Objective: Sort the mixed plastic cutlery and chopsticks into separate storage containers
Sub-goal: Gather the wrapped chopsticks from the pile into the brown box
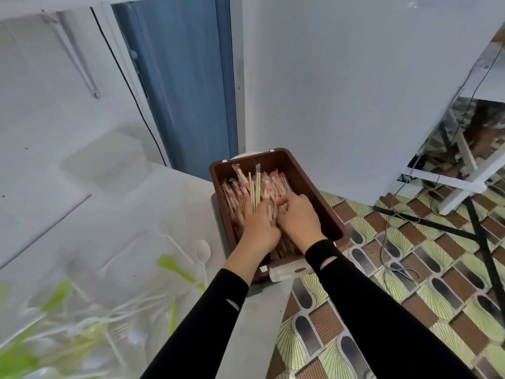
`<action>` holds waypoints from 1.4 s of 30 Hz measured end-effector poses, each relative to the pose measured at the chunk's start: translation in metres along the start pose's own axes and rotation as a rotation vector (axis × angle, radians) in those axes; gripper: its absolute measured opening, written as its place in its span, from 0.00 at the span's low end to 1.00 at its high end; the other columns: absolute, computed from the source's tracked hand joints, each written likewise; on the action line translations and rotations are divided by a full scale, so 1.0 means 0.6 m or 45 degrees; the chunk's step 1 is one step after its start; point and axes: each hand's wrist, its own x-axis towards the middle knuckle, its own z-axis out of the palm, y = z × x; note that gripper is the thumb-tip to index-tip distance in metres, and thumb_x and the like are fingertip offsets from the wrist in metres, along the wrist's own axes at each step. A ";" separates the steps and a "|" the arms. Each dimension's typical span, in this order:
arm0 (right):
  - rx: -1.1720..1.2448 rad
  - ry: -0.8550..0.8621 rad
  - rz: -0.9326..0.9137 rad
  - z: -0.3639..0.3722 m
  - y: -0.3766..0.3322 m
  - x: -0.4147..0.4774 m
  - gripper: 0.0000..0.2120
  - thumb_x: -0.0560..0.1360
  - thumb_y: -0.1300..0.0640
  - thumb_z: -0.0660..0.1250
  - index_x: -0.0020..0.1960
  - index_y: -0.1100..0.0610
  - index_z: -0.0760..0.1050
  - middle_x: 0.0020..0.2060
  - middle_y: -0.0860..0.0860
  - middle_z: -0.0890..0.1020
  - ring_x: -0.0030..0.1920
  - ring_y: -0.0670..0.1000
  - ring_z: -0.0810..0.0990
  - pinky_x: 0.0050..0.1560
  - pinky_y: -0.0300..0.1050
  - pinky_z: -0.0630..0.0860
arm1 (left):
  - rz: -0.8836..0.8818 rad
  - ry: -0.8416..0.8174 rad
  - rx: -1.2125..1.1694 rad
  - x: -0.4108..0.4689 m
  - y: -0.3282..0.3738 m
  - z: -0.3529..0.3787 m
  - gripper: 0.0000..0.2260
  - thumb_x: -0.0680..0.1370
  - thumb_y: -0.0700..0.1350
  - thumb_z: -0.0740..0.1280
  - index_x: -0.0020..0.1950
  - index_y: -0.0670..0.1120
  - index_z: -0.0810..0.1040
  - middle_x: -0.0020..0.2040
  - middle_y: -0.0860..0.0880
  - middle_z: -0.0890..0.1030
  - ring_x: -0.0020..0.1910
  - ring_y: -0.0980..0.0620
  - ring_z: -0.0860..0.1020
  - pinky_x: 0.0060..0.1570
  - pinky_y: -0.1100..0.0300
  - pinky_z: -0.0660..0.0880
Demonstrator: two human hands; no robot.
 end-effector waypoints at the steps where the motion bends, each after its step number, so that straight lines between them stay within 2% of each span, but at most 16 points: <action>1: 0.000 0.017 0.006 0.001 0.001 0.000 0.11 0.76 0.63 0.63 0.56 0.53 0.75 0.56 0.55 0.73 0.52 0.59 0.76 0.54 0.55 0.76 | -0.057 -0.001 0.007 0.002 0.002 0.001 0.31 0.79 0.38 0.61 0.80 0.49 0.52 0.80 0.47 0.38 0.78 0.42 0.37 0.76 0.52 0.42; 4: -0.021 0.052 0.029 0.003 0.003 -0.001 0.11 0.76 0.63 0.62 0.57 0.55 0.73 0.56 0.55 0.71 0.49 0.60 0.76 0.52 0.56 0.77 | -0.174 0.076 -0.027 0.002 0.008 -0.001 0.36 0.81 0.46 0.64 0.80 0.44 0.45 0.78 0.46 0.32 0.78 0.42 0.39 0.75 0.55 0.43; 6: 0.004 0.085 -0.031 0.001 0.000 -0.005 0.12 0.77 0.60 0.62 0.61 0.55 0.72 0.57 0.56 0.71 0.48 0.59 0.76 0.52 0.55 0.78 | -0.127 0.155 -0.110 -0.003 0.011 0.000 0.37 0.82 0.47 0.63 0.80 0.45 0.40 0.78 0.48 0.30 0.78 0.43 0.40 0.76 0.54 0.43; 9: -0.074 0.072 -0.215 -0.003 -0.008 -0.012 0.11 0.80 0.52 0.61 0.59 0.52 0.76 0.57 0.54 0.74 0.55 0.57 0.74 0.53 0.55 0.75 | -0.058 0.182 -0.097 -0.006 0.007 0.004 0.31 0.83 0.45 0.58 0.81 0.48 0.44 0.79 0.47 0.33 0.78 0.44 0.38 0.76 0.52 0.40; 12: -0.213 -0.007 -0.192 -0.007 -0.006 -0.016 0.10 0.79 0.46 0.63 0.56 0.49 0.76 0.59 0.52 0.76 0.58 0.57 0.71 0.57 0.56 0.72 | -0.014 0.166 -0.066 -0.011 0.002 0.001 0.30 0.83 0.43 0.57 0.81 0.52 0.44 0.79 0.45 0.34 0.78 0.44 0.37 0.75 0.53 0.38; 15: -0.233 0.028 -0.140 -0.005 -0.006 -0.015 0.10 0.79 0.55 0.62 0.59 0.52 0.75 0.61 0.53 0.74 0.60 0.58 0.70 0.53 0.53 0.73 | 0.139 0.196 0.056 -0.007 -0.003 0.000 0.33 0.82 0.42 0.61 0.80 0.57 0.45 0.79 0.46 0.34 0.78 0.42 0.36 0.74 0.54 0.36; 18: -0.207 0.074 -0.063 -0.001 -0.011 -0.012 0.12 0.78 0.62 0.61 0.59 0.55 0.76 0.62 0.56 0.72 0.60 0.58 0.70 0.51 0.50 0.72 | -0.101 0.056 -0.012 -0.005 0.006 -0.006 0.29 0.83 0.44 0.56 0.81 0.48 0.45 0.79 0.43 0.33 0.78 0.41 0.37 0.75 0.55 0.38; 20: -0.259 0.074 -0.057 -0.003 -0.010 -0.008 0.11 0.79 0.61 0.60 0.59 0.55 0.77 0.62 0.56 0.72 0.62 0.58 0.69 0.52 0.51 0.72 | -0.207 0.028 -0.106 -0.006 0.011 -0.007 0.29 0.84 0.46 0.53 0.81 0.46 0.41 0.78 0.40 0.33 0.78 0.40 0.37 0.75 0.53 0.39; 22: -0.331 0.010 -0.093 -0.007 -0.011 -0.007 0.13 0.81 0.57 0.58 0.60 0.53 0.78 0.63 0.56 0.73 0.63 0.59 0.68 0.56 0.53 0.70 | -0.189 0.017 -0.180 -0.006 0.013 -0.008 0.30 0.84 0.46 0.53 0.80 0.51 0.39 0.78 0.38 0.34 0.78 0.39 0.37 0.76 0.49 0.40; 24: -0.313 0.001 -0.137 -0.013 -0.017 -0.015 0.15 0.81 0.55 0.56 0.61 0.53 0.79 0.64 0.56 0.74 0.62 0.59 0.69 0.59 0.55 0.69 | -0.083 0.095 -0.238 -0.003 0.009 -0.013 0.28 0.84 0.46 0.55 0.81 0.54 0.46 0.80 0.40 0.42 0.79 0.39 0.41 0.77 0.48 0.42; 27: -0.085 0.183 -0.275 -0.024 -0.029 -0.050 0.14 0.80 0.57 0.57 0.59 0.54 0.79 0.61 0.54 0.75 0.59 0.56 0.70 0.56 0.51 0.71 | 0.237 0.432 -0.424 -0.019 0.010 -0.023 0.18 0.81 0.39 0.59 0.70 0.49 0.70 0.77 0.44 0.63 0.77 0.46 0.59 0.77 0.48 0.54; 30: 0.119 0.230 -0.448 -0.025 -0.037 -0.113 0.10 0.79 0.60 0.60 0.54 0.56 0.80 0.54 0.51 0.76 0.52 0.51 0.71 0.49 0.42 0.66 | 0.456 0.573 -0.546 -0.073 0.002 -0.039 0.13 0.81 0.37 0.59 0.59 0.52 0.76 0.74 0.51 0.66 0.75 0.56 0.61 0.75 0.59 0.56; 32: 0.178 0.240 -0.561 -0.015 -0.039 -0.165 0.09 0.77 0.61 0.62 0.50 0.57 0.81 0.51 0.53 0.78 0.52 0.54 0.74 0.50 0.44 0.68 | 0.522 0.596 -0.556 -0.124 -0.024 -0.048 0.13 0.80 0.36 0.59 0.54 0.52 0.78 0.70 0.52 0.70 0.71 0.57 0.65 0.73 0.58 0.62; 36: 0.322 0.127 -0.706 0.033 -0.056 -0.301 0.11 0.75 0.62 0.60 0.48 0.55 0.81 0.47 0.50 0.80 0.53 0.56 0.77 0.55 0.49 0.72 | 0.413 0.621 -0.529 -0.264 -0.134 -0.068 0.13 0.79 0.35 0.59 0.53 0.47 0.80 0.61 0.58 0.74 0.63 0.59 0.72 0.60 0.70 0.69; 38: 0.365 -0.003 -0.756 0.073 -0.079 -0.385 0.11 0.75 0.62 0.60 0.48 0.54 0.81 0.46 0.49 0.79 0.50 0.54 0.77 0.54 0.49 0.73 | 0.323 0.684 -0.579 -0.352 -0.210 -0.084 0.13 0.79 0.34 0.59 0.54 0.47 0.80 0.58 0.59 0.76 0.58 0.57 0.76 0.55 0.65 0.72; 42: 0.393 -0.233 -0.827 0.155 -0.123 -0.538 0.14 0.72 0.56 0.57 0.48 0.50 0.80 0.47 0.48 0.80 0.51 0.51 0.77 0.55 0.46 0.73 | 0.144 0.748 -0.643 -0.524 -0.345 -0.117 0.16 0.77 0.32 0.59 0.48 0.50 0.81 0.53 0.54 0.83 0.49 0.57 0.81 0.53 0.53 0.78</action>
